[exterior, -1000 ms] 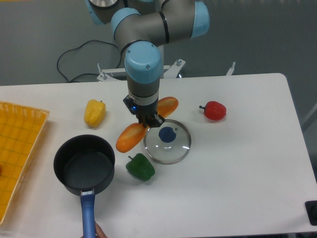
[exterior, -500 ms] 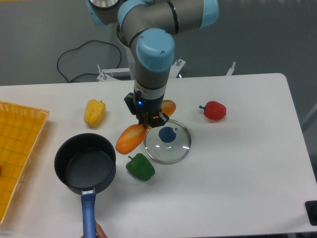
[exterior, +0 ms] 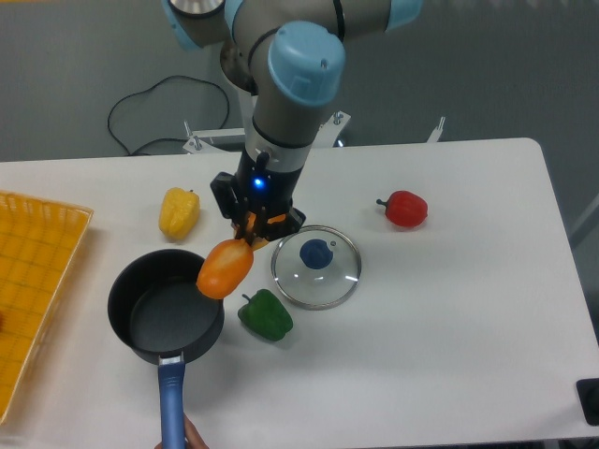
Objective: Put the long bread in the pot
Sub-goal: 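Lift the bread and carry it over the black saucepan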
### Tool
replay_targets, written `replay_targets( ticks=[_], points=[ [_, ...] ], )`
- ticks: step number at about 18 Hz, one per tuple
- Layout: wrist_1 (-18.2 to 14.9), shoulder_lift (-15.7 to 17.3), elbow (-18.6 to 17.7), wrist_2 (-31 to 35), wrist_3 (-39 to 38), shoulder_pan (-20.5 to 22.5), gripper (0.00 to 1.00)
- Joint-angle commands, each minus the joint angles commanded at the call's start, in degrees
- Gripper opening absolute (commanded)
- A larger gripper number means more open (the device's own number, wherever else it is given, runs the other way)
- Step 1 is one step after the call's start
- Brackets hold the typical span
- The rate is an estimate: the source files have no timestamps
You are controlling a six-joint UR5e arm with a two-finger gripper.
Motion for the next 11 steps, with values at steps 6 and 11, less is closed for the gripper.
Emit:
replay_targets(
  ticks=[6,11],
  points=[
    [8.96,0.18,-0.08,-1.23,-11.78,-3.69,0.00],
    [13.26,-0.35,0.00,-1.23,-17.66,-6.15,0.00]
  ],
)
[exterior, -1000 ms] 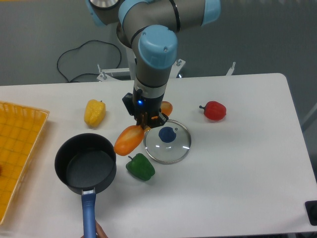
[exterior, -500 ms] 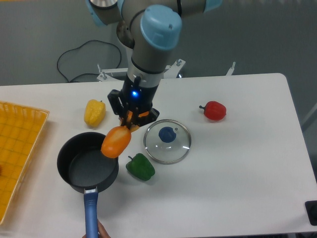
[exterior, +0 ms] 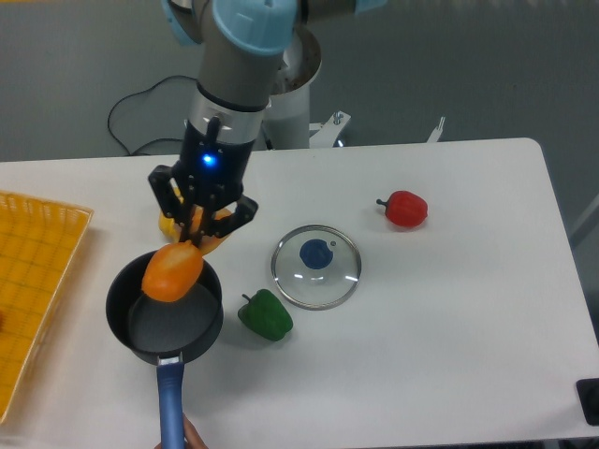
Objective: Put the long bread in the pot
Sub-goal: 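Lift the bread and carry it over the black saucepan, then lower the bread into the saucepan, tilting it upright inside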
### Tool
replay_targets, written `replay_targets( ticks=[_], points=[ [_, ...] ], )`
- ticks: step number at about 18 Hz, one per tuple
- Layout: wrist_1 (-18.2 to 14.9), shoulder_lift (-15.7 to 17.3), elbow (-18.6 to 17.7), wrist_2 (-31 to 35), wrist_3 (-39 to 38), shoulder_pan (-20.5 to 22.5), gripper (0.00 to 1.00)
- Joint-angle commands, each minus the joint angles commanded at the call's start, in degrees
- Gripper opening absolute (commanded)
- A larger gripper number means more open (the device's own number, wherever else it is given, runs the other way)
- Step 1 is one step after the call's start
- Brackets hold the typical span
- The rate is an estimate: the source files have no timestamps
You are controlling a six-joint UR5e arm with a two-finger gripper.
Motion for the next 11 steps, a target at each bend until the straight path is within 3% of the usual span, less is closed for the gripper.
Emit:
replay_targets(
  ticks=[3,11],
  points=[
    [3.61,-0.26,0.44,0.00,-3.00,-1.14,0.00],
    [4.41,-3.07,2.72,0.35,-3.88,-3.43,0.00]
  ],
)
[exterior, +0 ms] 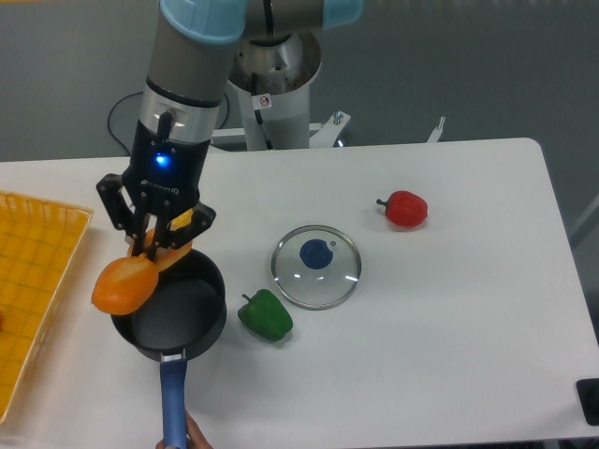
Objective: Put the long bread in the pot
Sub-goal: 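Lower the bread into the saucepan, tilting it upright inside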
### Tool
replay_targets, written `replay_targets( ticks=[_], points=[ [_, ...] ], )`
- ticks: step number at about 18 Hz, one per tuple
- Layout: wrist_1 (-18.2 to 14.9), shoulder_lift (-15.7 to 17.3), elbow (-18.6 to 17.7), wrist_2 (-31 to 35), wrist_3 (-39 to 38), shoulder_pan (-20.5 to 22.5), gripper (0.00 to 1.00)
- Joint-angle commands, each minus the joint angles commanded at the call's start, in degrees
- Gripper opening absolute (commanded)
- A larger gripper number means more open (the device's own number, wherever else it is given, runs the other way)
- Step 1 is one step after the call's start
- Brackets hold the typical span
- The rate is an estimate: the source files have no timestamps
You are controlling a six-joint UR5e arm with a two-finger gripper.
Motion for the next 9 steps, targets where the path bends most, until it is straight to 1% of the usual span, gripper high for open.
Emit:
replay_targets(
  ticks=[3,7,9],
  points=[
    [1.67,-1.32,0.00,0.18,0.00,-0.70,0.00],
    [1.67,-2.37,-0.61,1.84,0.26,-2.20,0.00],
    [1.67,-2.38,-1.66,2.63,0.61,-2.73,0.00]
  ],
)
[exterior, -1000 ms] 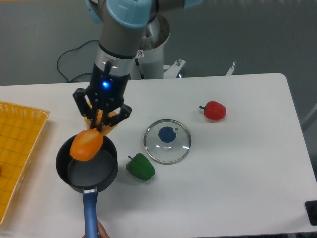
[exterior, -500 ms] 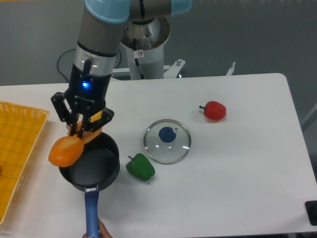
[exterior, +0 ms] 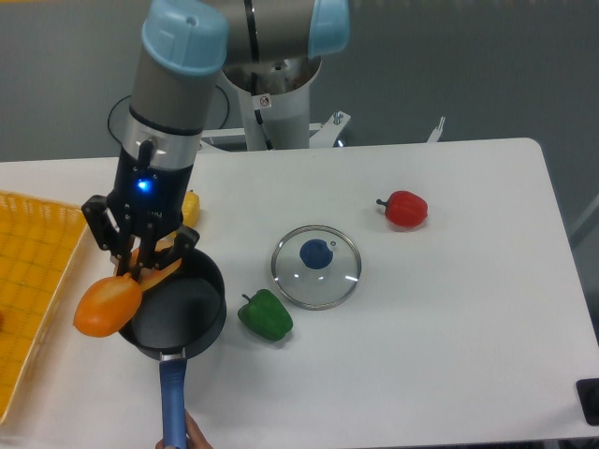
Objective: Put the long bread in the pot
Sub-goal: 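Lower the bread into the saucepan, tilting it upright inside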
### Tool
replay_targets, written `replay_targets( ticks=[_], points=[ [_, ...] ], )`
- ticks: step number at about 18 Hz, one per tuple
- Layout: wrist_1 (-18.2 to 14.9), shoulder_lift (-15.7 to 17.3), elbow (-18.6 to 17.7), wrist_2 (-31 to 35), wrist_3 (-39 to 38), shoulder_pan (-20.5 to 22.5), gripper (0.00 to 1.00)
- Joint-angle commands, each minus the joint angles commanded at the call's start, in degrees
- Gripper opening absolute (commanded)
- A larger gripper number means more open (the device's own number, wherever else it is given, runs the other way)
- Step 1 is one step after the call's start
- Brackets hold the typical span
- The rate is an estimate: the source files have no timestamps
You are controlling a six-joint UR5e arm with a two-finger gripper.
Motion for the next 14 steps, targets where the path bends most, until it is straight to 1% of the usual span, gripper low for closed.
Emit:
replay_targets(
  ticks=[3,6,11,14],
  points=[
    [0.00,-0.17,-0.27,0.18,0.00,0.00,0.00],
    [0.18,-0.17,-1.32,0.27,0.70,-0.26,0.00],
    [0.44,-0.70,-1.50,1.93,0.70,-0.70,0.00],
    [1.67,-1.14,-1.41,2.38,0.62,-1.14,0.00]
  ],
)
